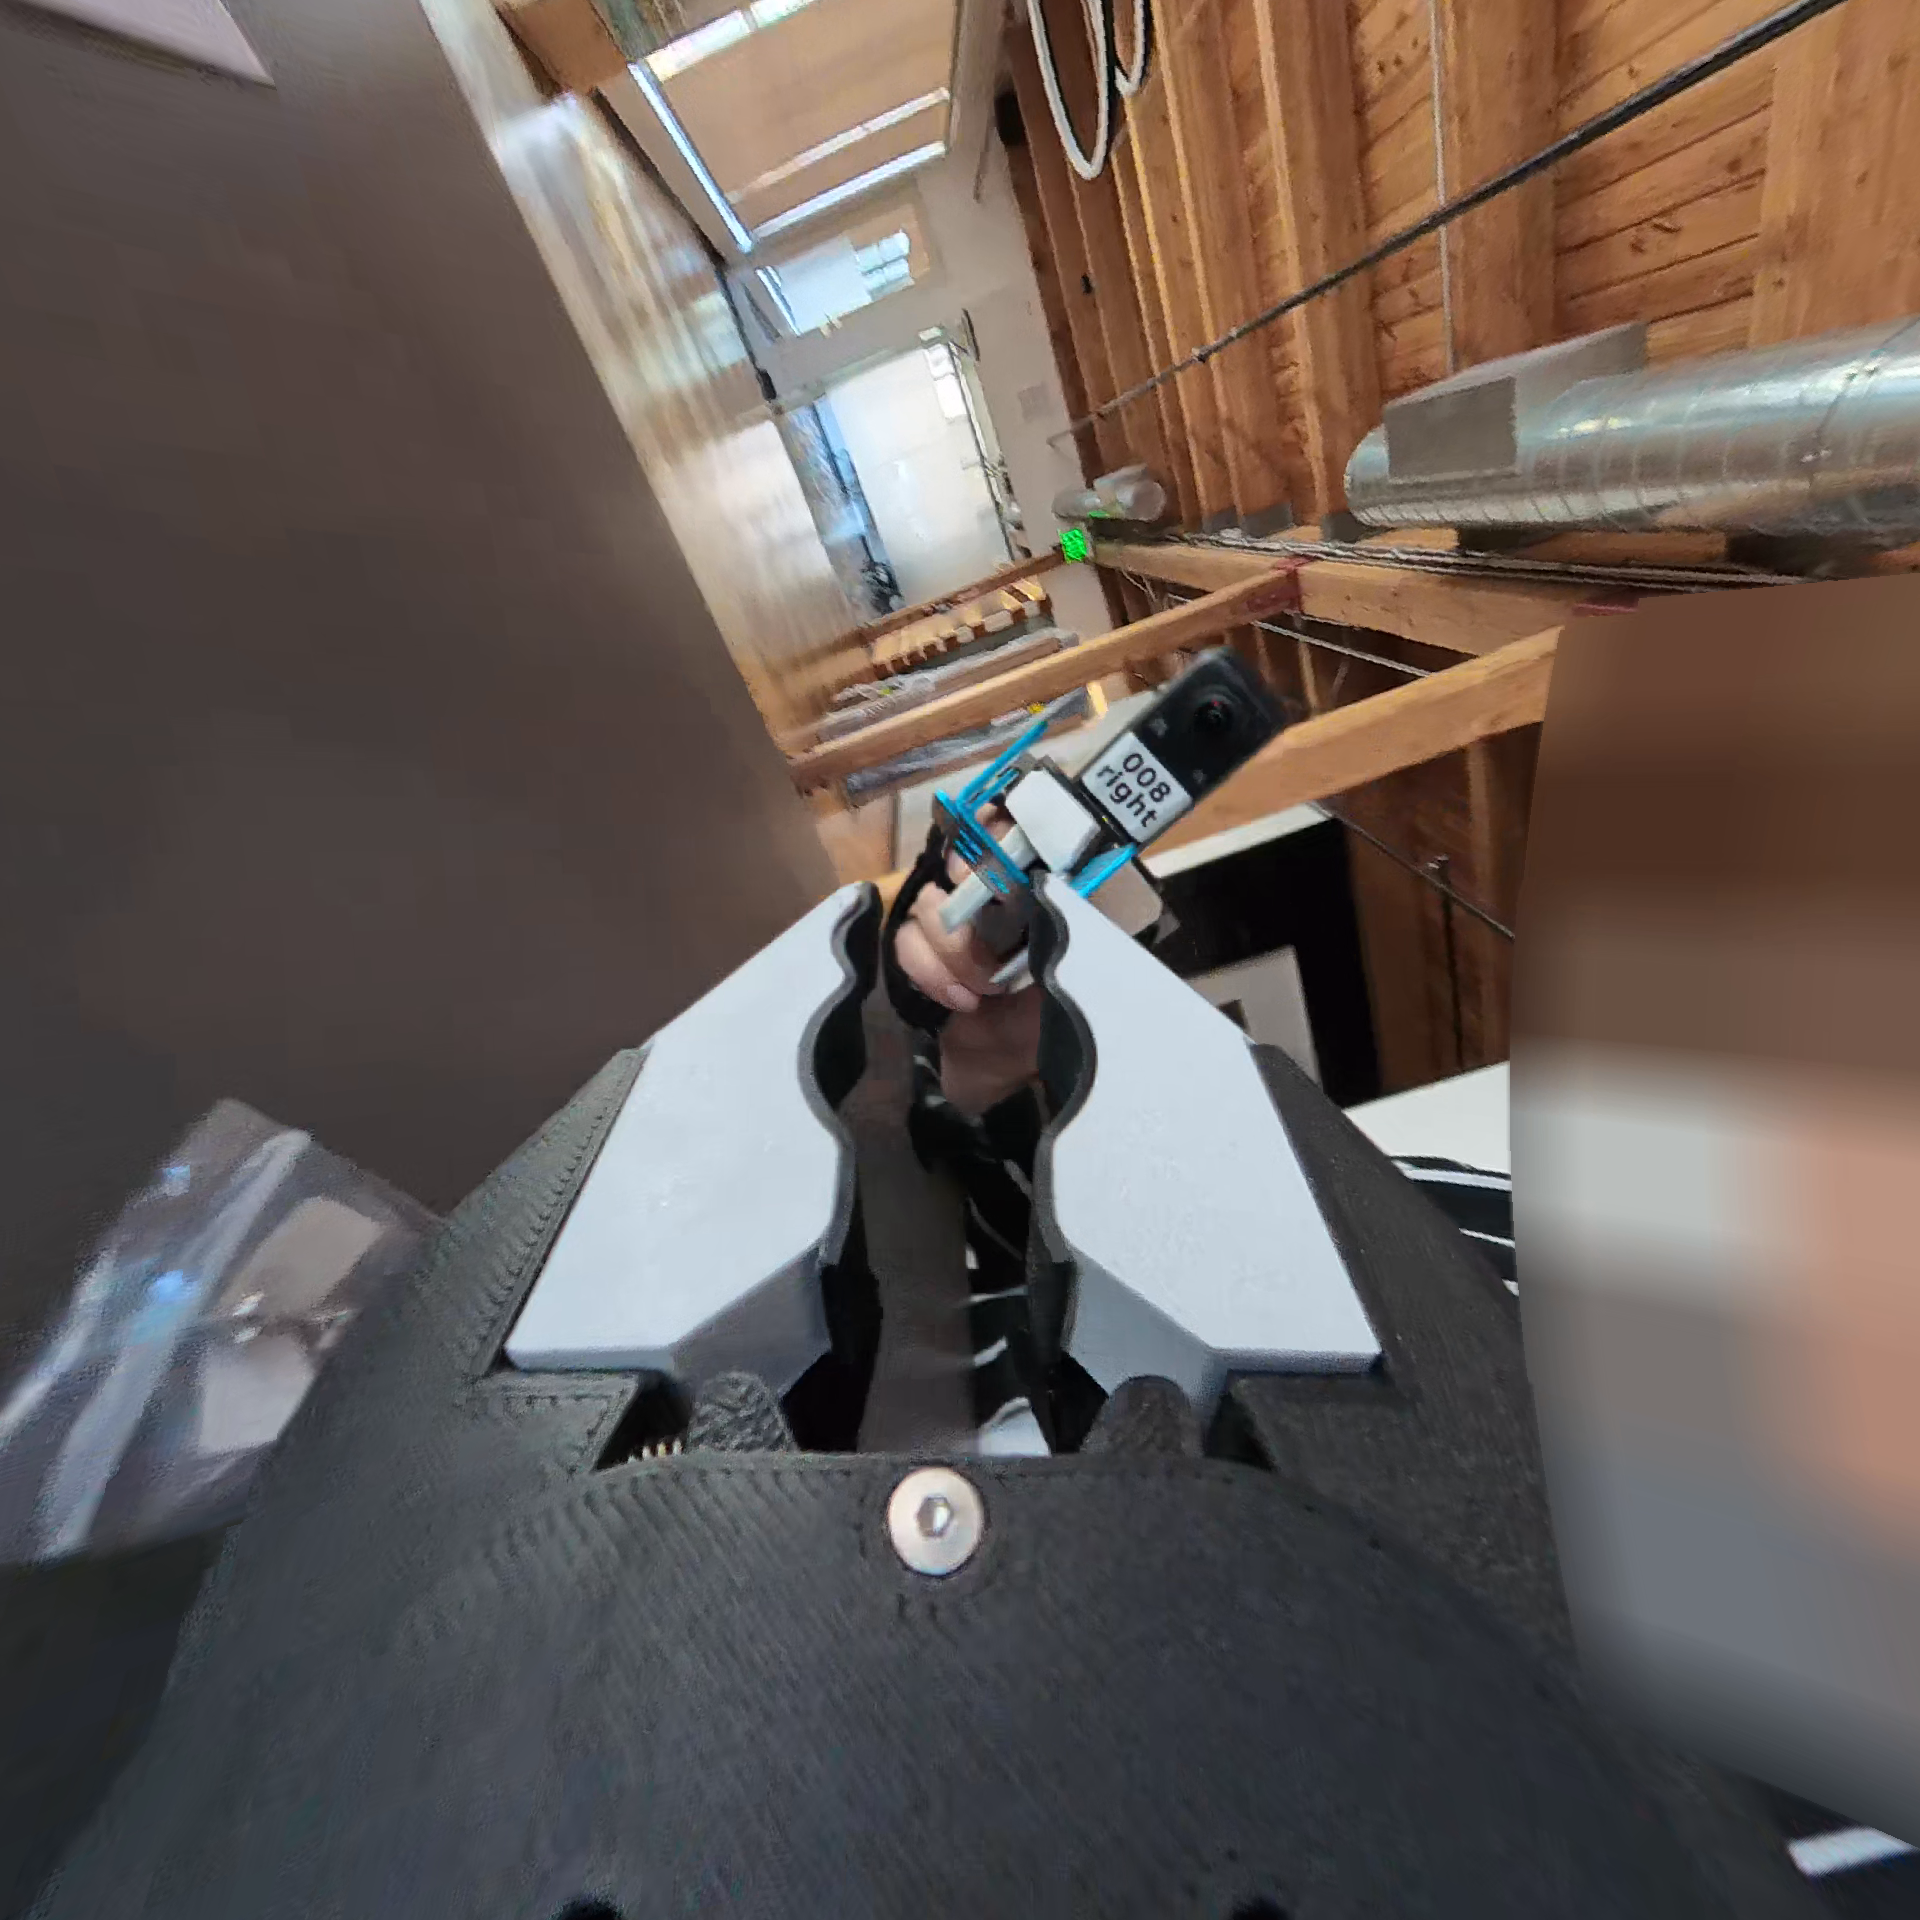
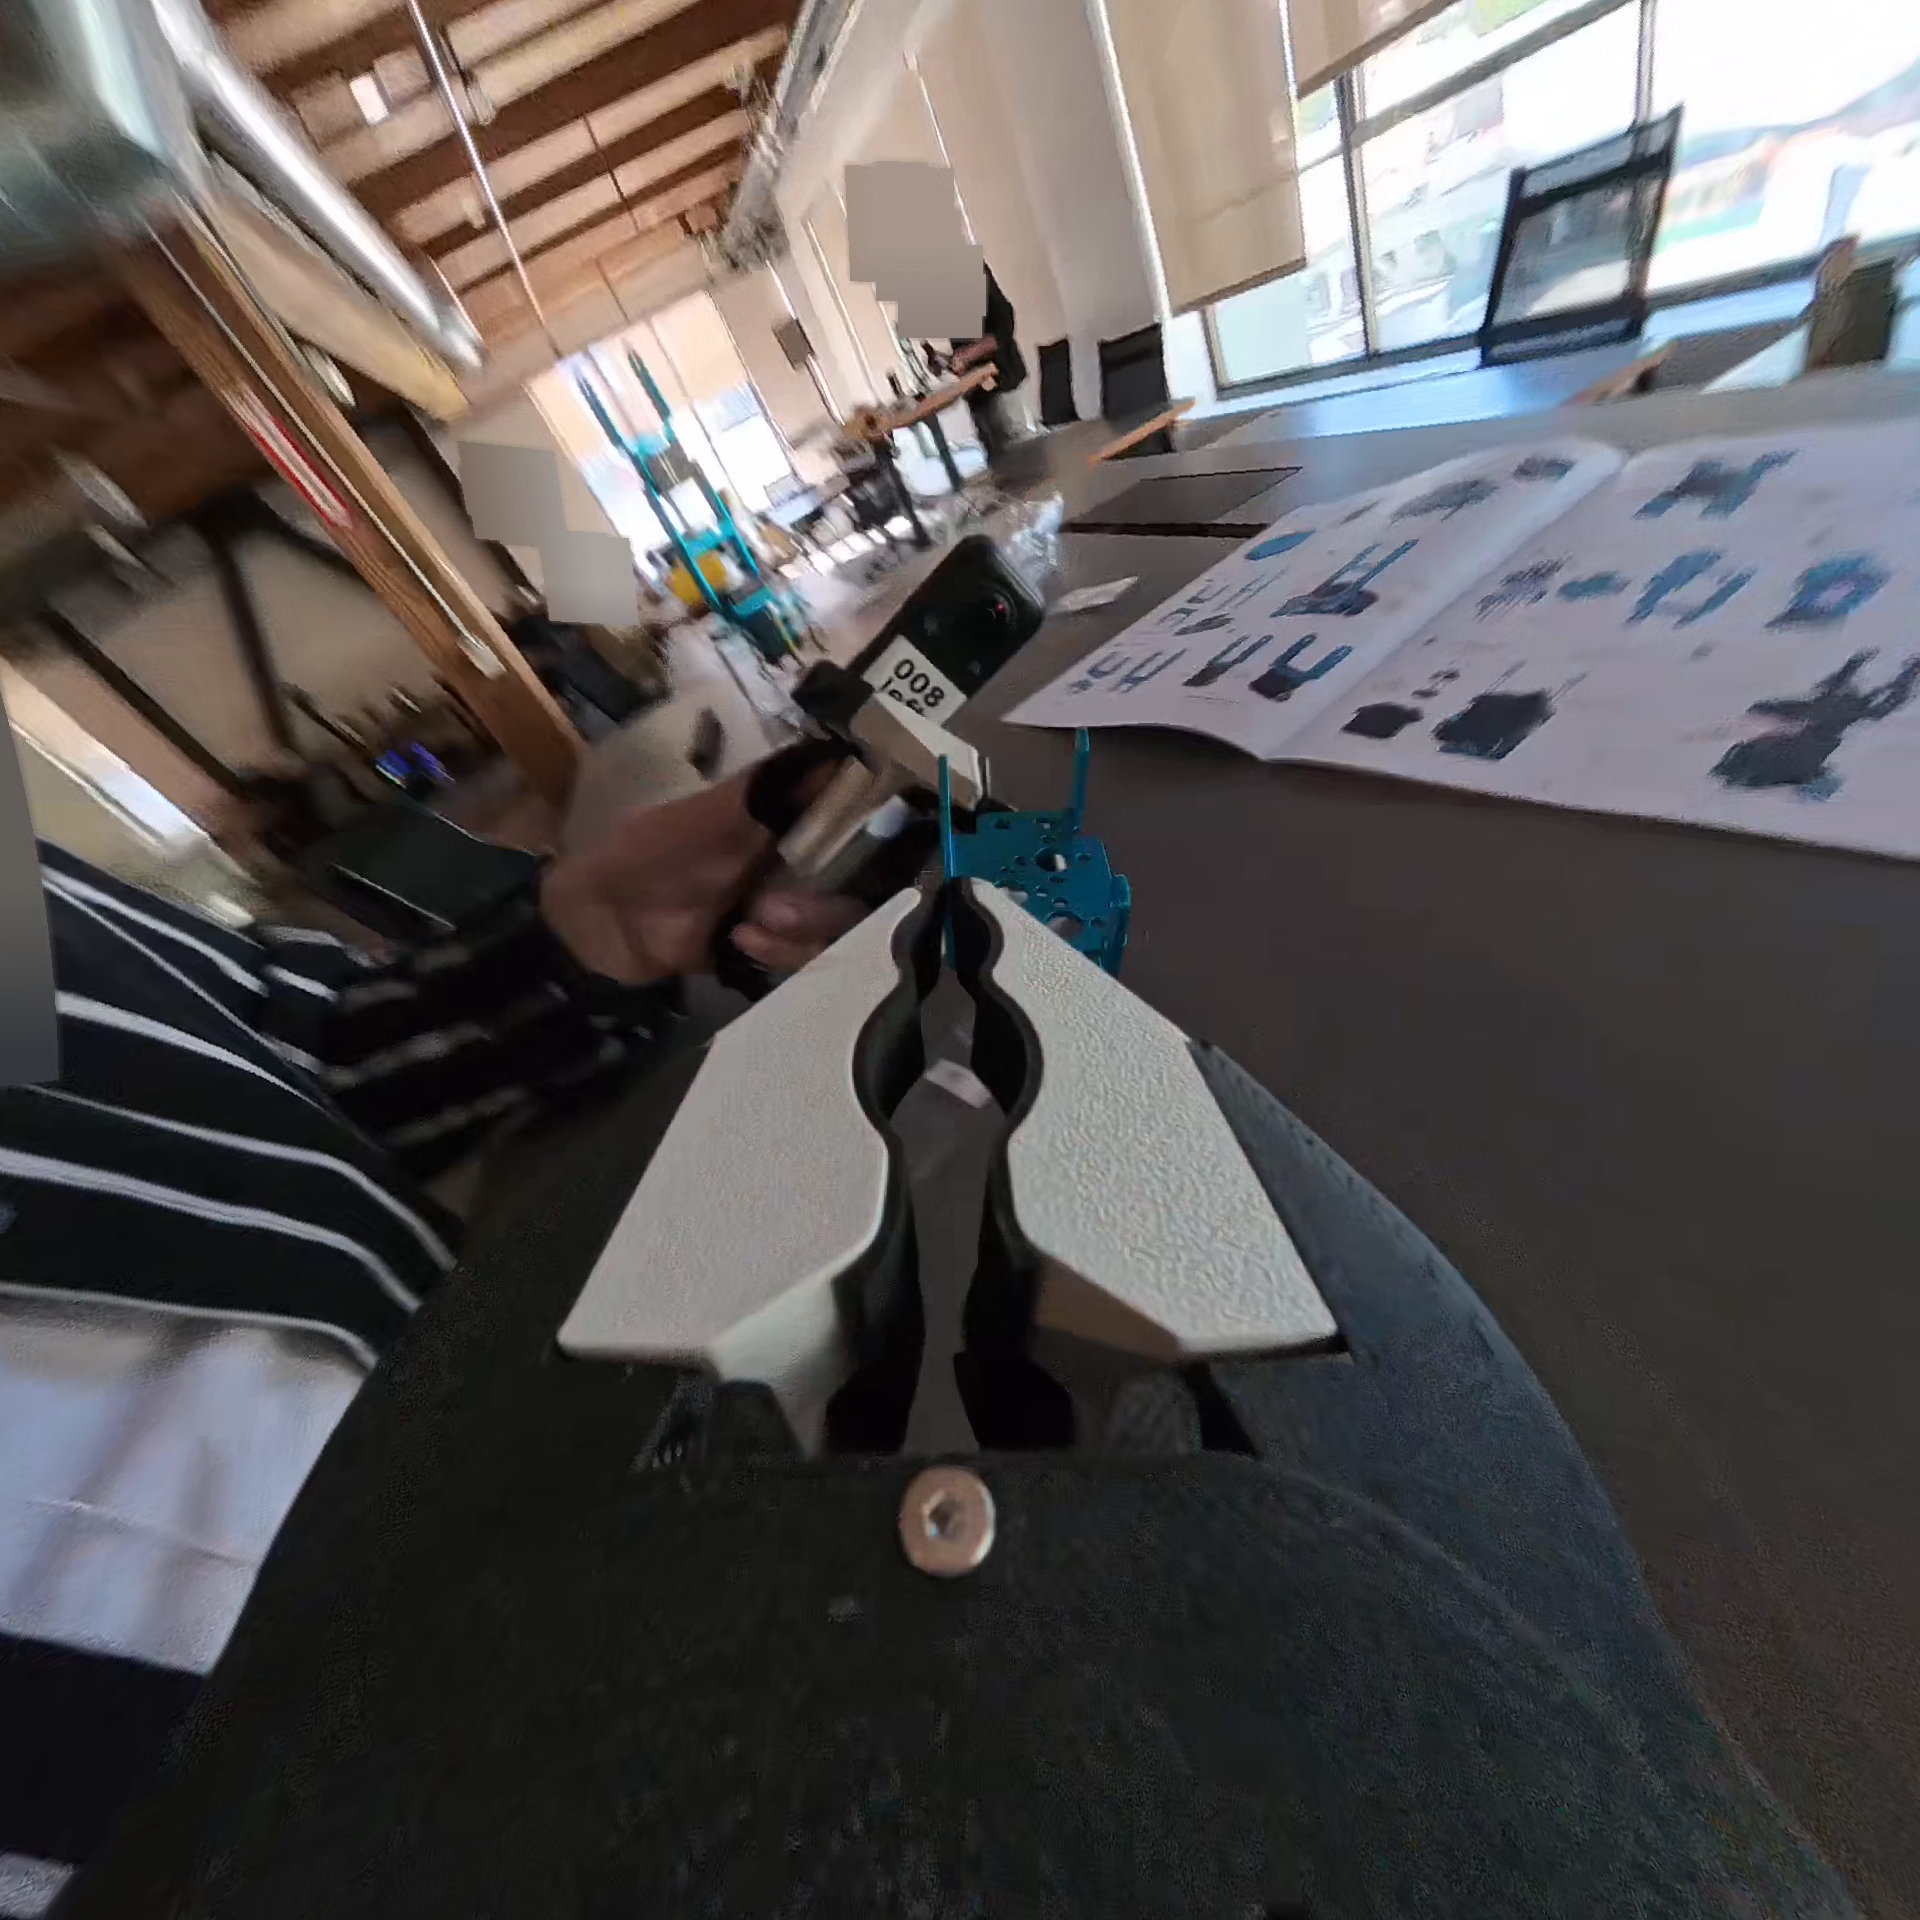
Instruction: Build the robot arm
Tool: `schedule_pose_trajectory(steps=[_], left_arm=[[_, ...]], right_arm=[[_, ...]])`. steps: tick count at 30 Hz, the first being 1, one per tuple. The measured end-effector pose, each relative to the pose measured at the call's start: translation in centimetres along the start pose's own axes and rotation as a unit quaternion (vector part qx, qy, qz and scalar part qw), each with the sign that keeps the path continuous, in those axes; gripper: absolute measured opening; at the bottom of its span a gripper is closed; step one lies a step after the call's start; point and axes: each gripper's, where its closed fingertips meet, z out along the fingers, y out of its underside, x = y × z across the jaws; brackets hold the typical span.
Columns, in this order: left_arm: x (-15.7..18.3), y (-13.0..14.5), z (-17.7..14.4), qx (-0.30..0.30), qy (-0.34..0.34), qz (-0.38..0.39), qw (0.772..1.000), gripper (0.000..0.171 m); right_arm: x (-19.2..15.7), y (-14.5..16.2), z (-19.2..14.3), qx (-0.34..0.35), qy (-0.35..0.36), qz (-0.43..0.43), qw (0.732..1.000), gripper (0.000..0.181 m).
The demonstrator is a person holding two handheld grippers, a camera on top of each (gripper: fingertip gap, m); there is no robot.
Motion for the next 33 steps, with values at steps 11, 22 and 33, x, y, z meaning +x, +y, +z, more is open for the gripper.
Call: schedule_pose_trajectory(steps=[11,22,33], left_arm=[[4.3,0.1,0.8,-0.016,-0.085,0.368,0.926,0.035],[3.8,3.1,2.2,-0.088,-0.119,0.514,0.845,0.036],[4.2,5.3,2.3,-0.11,-0.19,0.743,0.633,0.008]], right_arm=[[0.7,0.5,-0.5,0.013,-0.088,0.195,0.977,0.001],[-1.7,-0.1,-0.8,-0.011,-0.044,-0.08,0.996,0.001],[-3.6,1.7,-0.3,-0.059,-0.026,-0.274,0.96,0.002]])
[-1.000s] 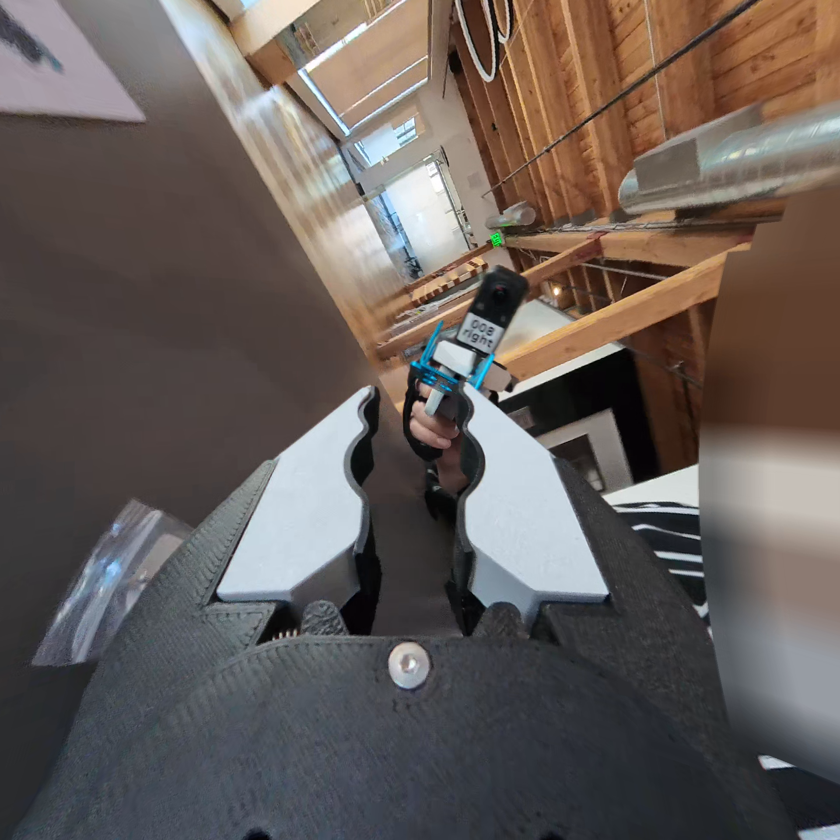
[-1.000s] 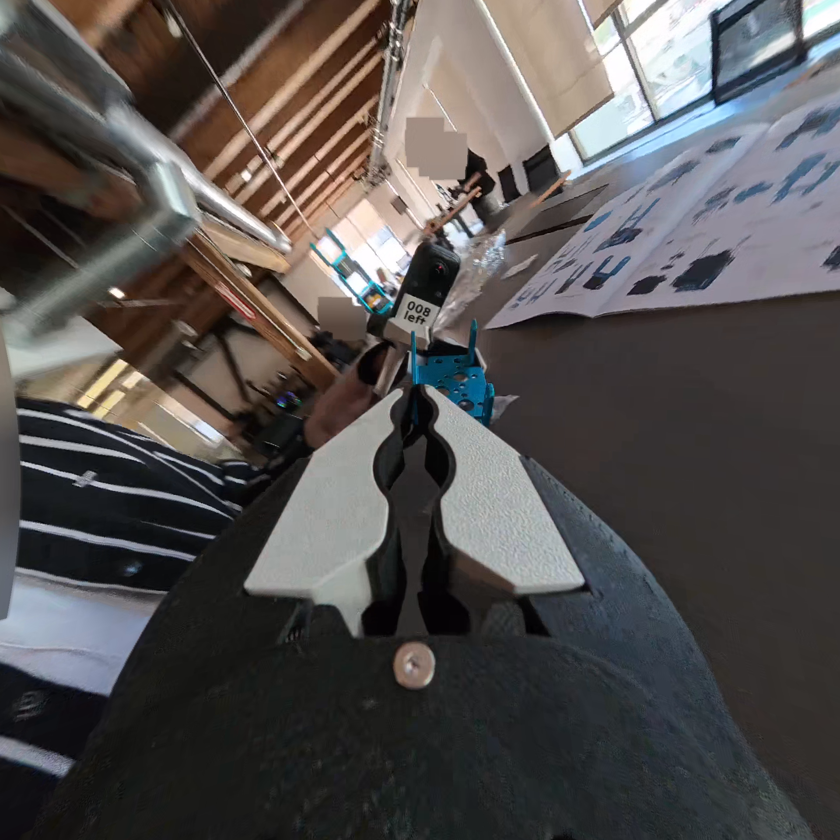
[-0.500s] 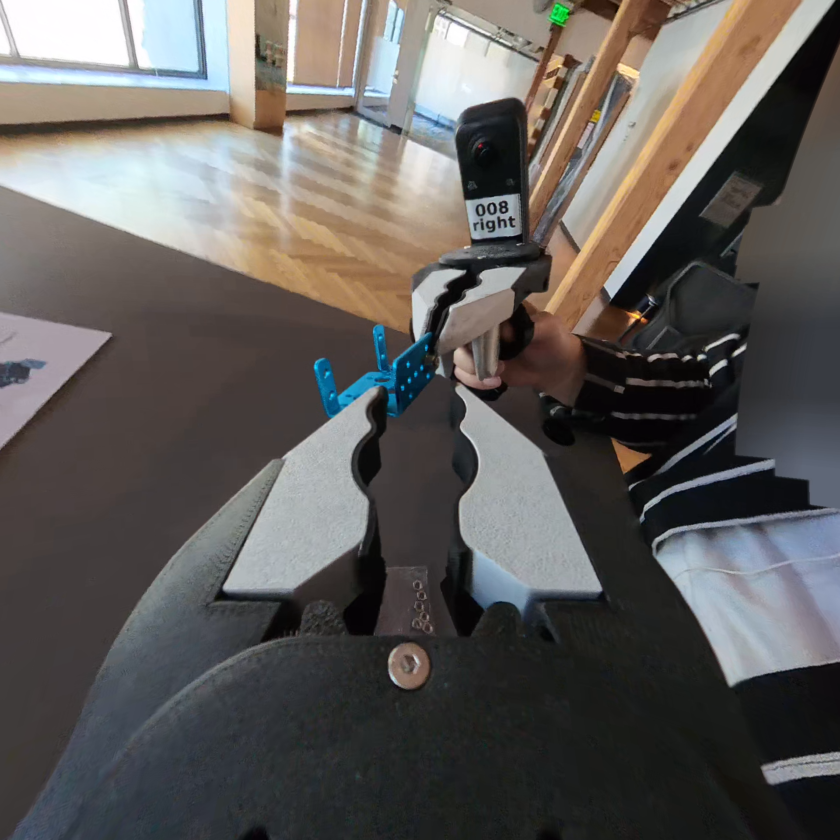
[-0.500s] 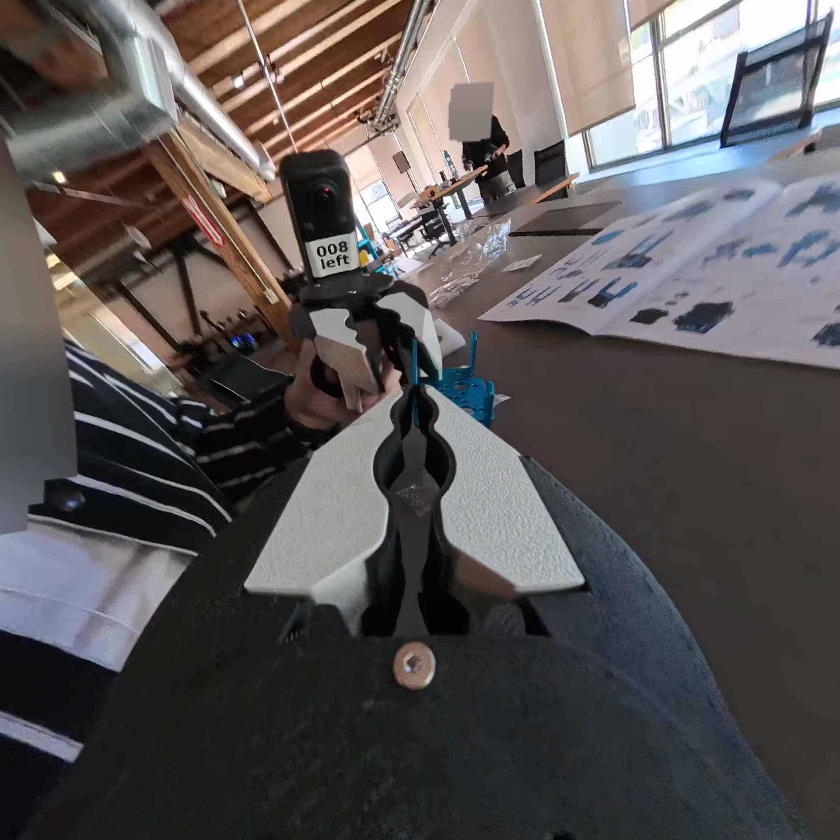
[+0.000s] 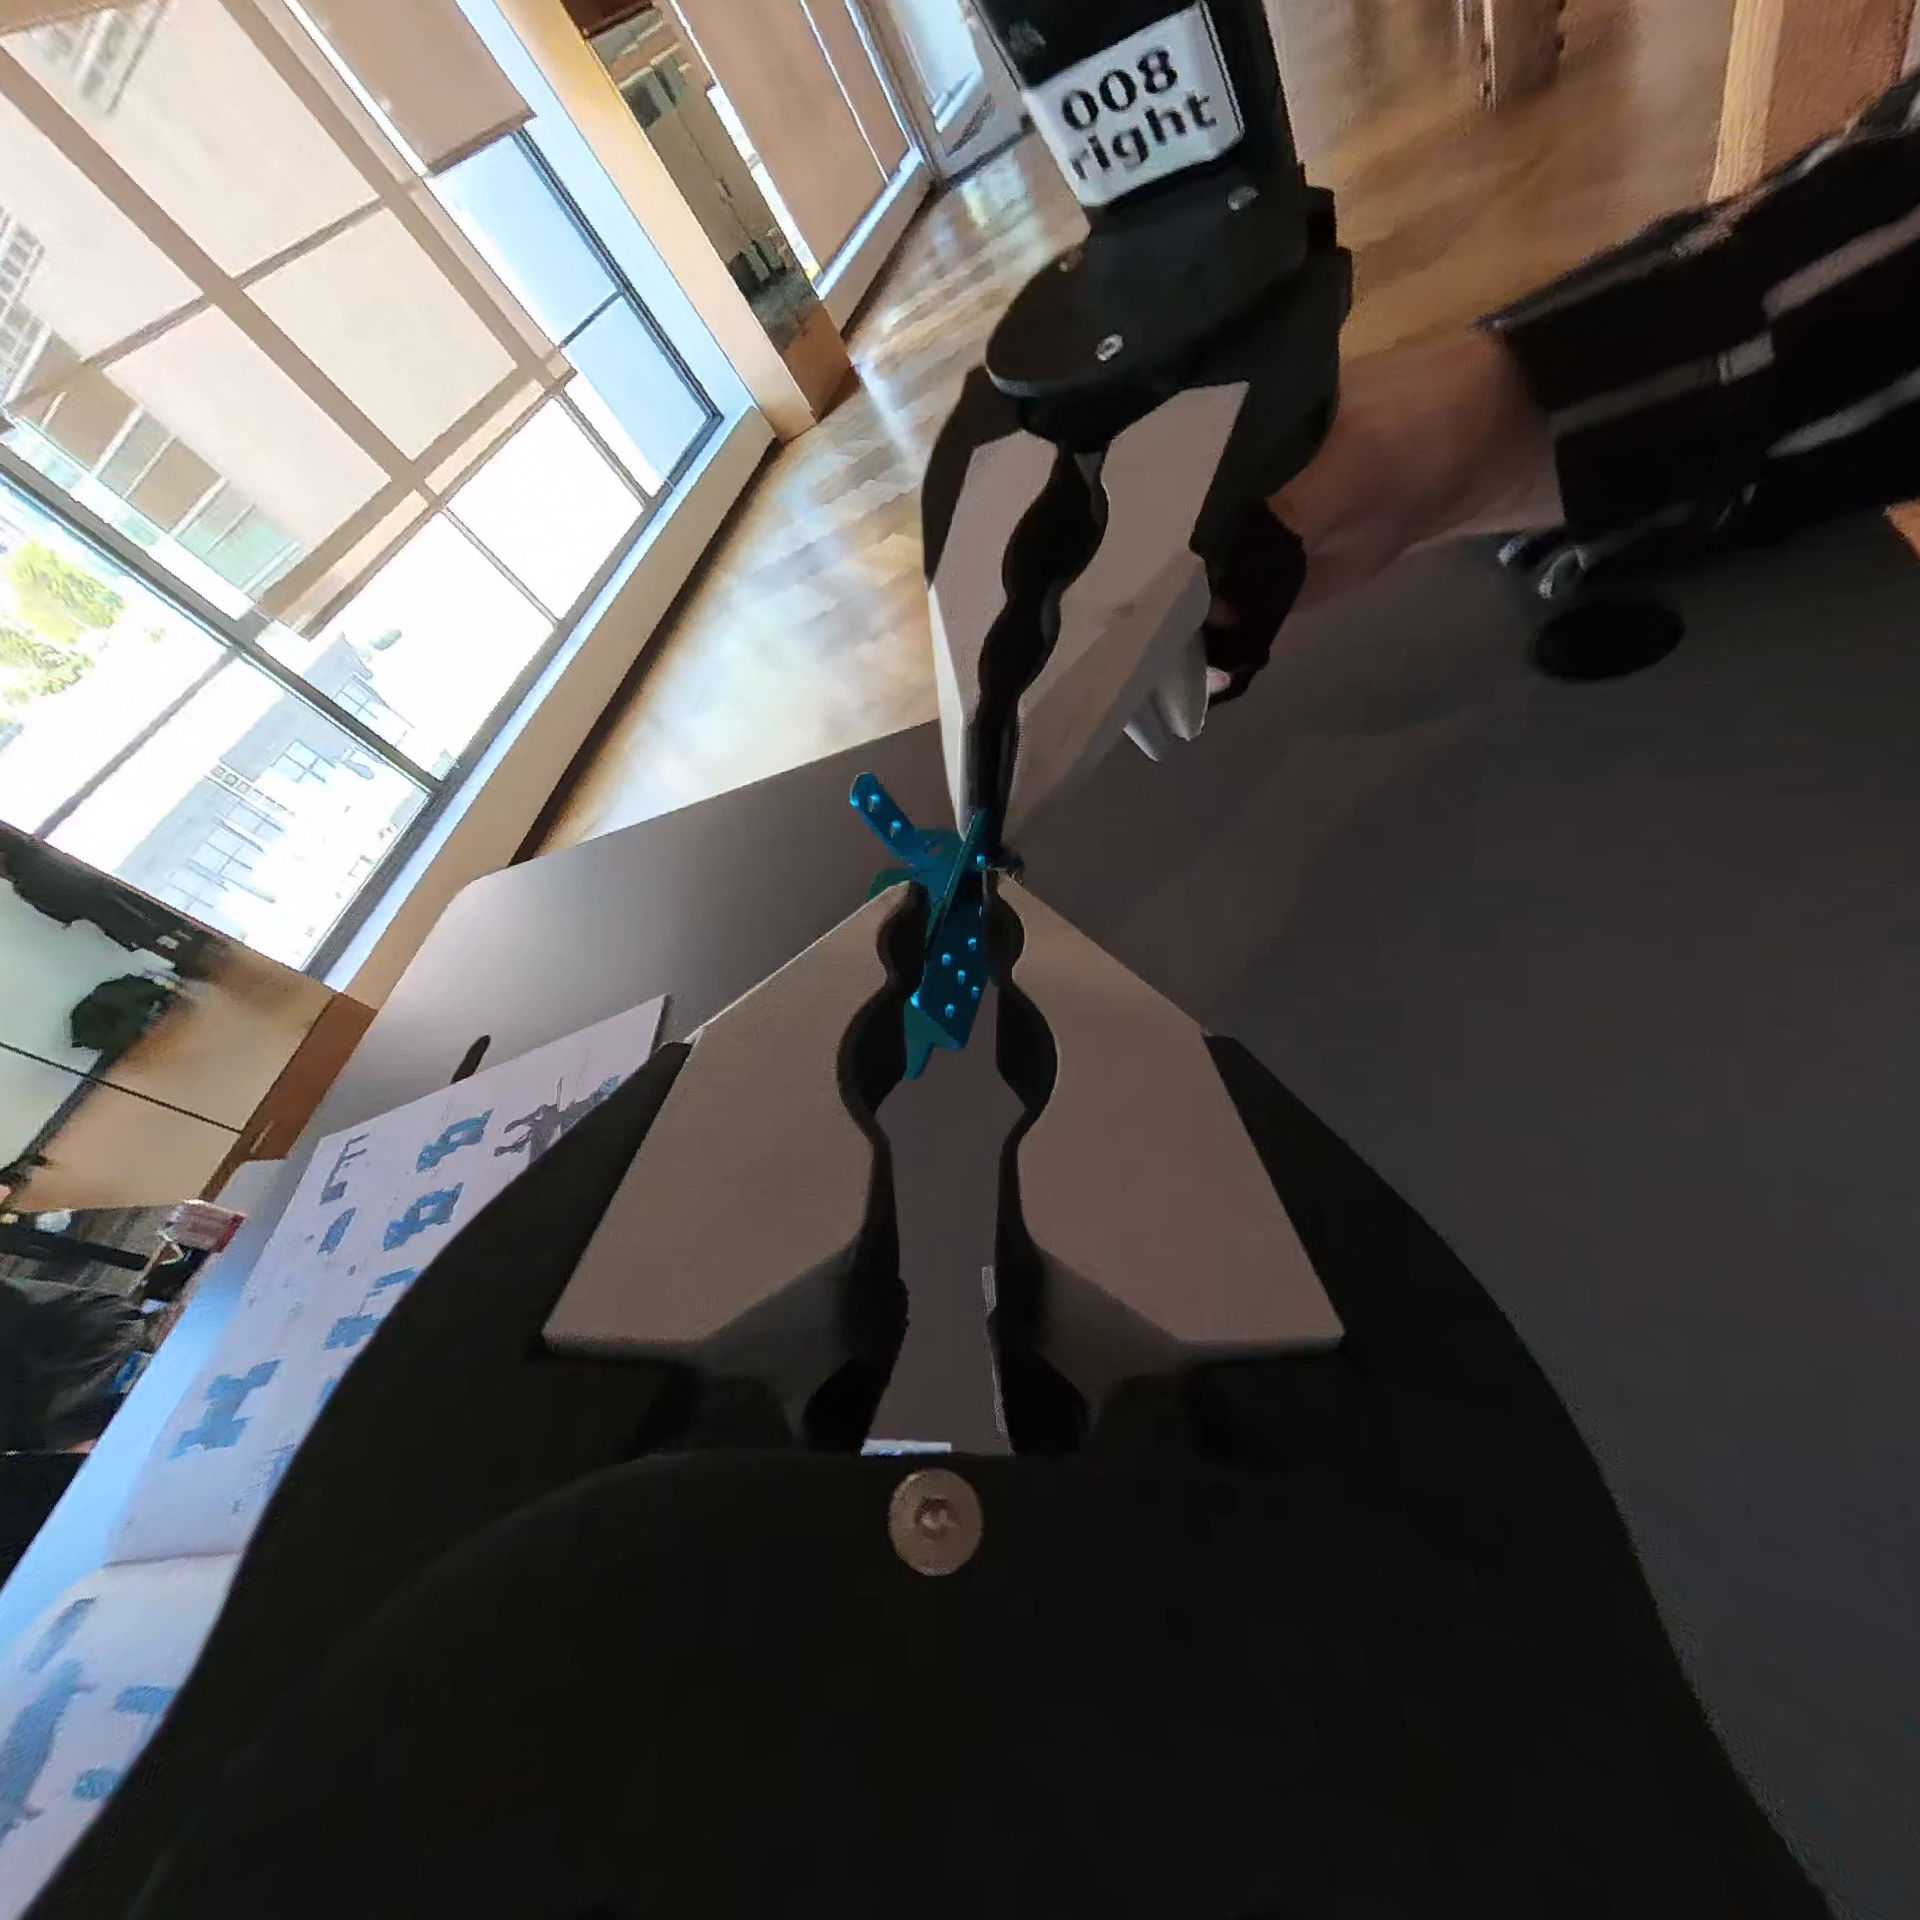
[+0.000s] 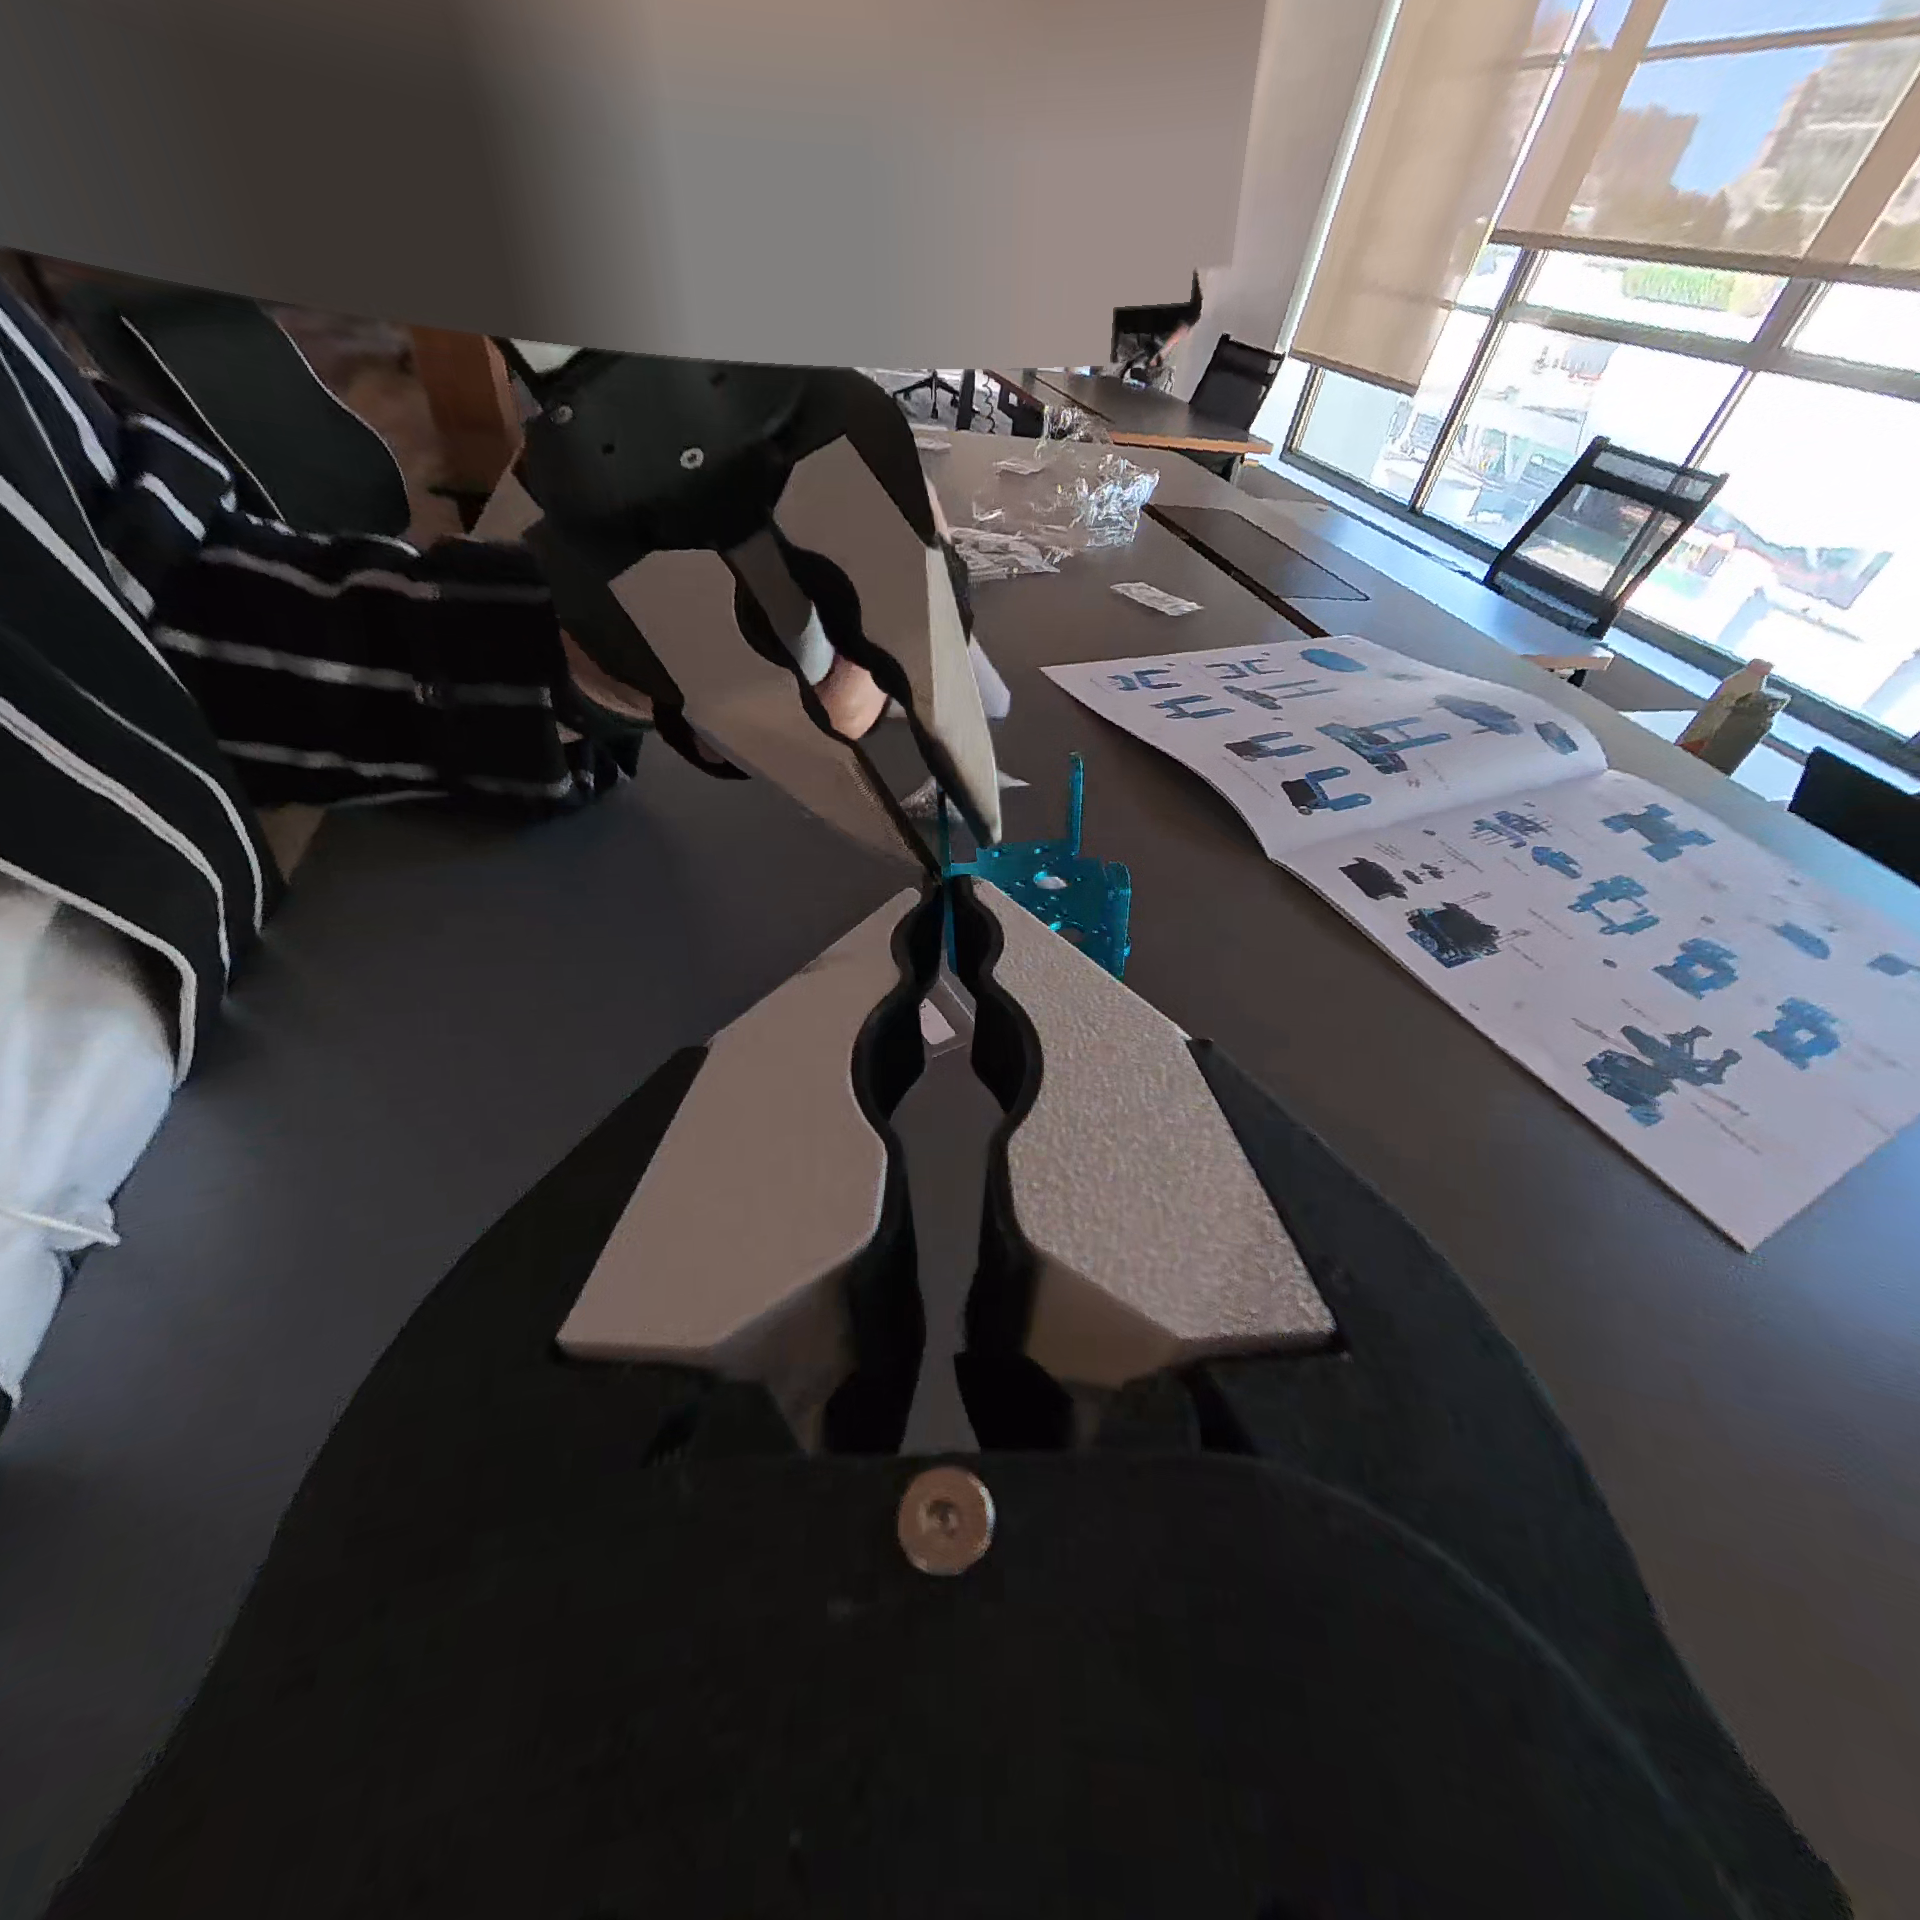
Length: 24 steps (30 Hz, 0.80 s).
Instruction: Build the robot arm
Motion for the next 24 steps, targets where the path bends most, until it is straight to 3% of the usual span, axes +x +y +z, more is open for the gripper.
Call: schedule_pose_trajectory(steps=[6,10,24], left_arm=[[0.7,0.1,-0.1,-0.003,0.038,-0.027,0.999,0.024],[1.0,0.7,0.3,-0.023,0.01,0.036,0.999,0.016],[1.4,2.6,1.1,-0.088,-0.021,0.142,0.986,0.006]], right_arm=[[-0.3,0.6,0.2,-0.024,0.015,-0.056,0.998,0.001],[-0.3,0.8,0.4,-0.03,0.02,-0.066,0.997,0.001],[-0.2,1.9,0.7,-0.062,0.036,-0.112,0.991,0.002]])
